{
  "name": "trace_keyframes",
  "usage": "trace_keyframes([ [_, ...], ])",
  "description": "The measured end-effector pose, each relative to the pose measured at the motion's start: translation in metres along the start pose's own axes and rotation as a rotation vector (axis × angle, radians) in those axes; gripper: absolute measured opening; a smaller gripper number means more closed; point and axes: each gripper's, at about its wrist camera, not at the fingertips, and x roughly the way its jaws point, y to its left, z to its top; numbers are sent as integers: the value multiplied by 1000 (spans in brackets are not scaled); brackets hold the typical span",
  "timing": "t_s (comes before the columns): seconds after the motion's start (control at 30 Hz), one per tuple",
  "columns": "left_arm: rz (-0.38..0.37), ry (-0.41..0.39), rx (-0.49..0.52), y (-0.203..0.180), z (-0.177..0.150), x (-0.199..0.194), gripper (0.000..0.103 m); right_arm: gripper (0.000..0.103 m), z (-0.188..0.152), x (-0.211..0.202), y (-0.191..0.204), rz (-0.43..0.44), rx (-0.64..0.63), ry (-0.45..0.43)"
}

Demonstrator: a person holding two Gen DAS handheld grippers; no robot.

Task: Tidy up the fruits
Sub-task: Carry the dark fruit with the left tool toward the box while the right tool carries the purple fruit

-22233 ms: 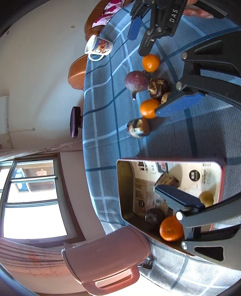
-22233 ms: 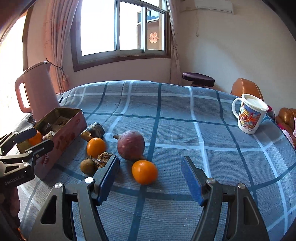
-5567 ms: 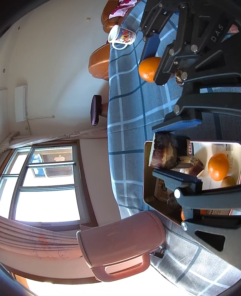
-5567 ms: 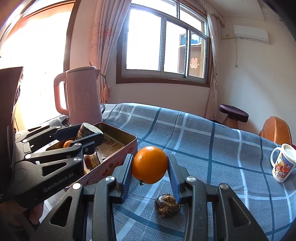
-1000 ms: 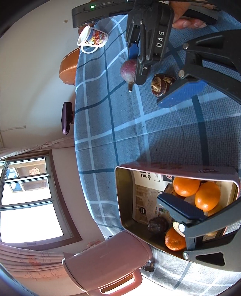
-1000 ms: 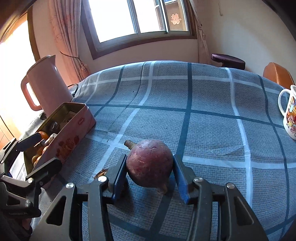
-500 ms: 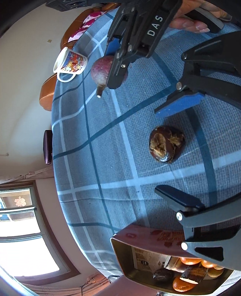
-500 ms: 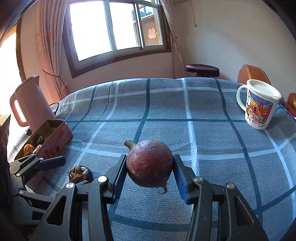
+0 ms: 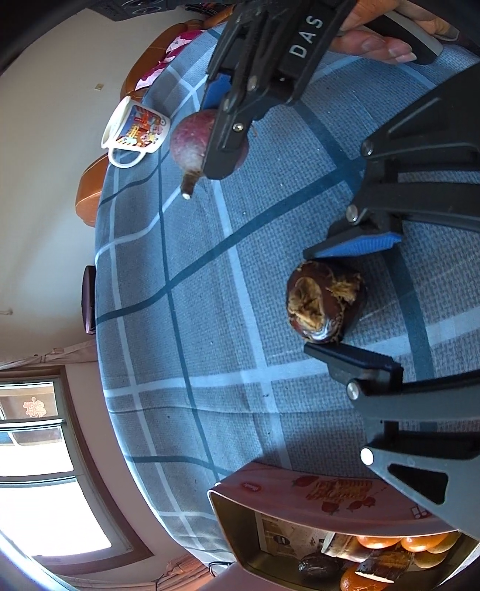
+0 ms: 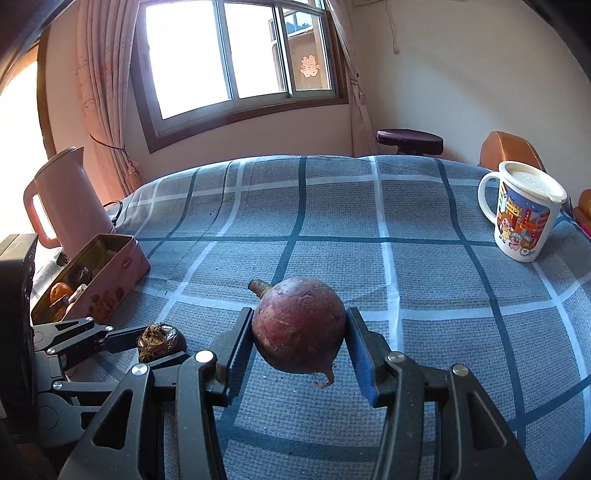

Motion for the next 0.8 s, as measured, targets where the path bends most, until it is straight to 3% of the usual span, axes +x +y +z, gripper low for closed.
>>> trace_keyframes([
  [0.8,51,-146,-57,10,-4,-25,45,51,-1,-15,11,26,-61,-73],
])
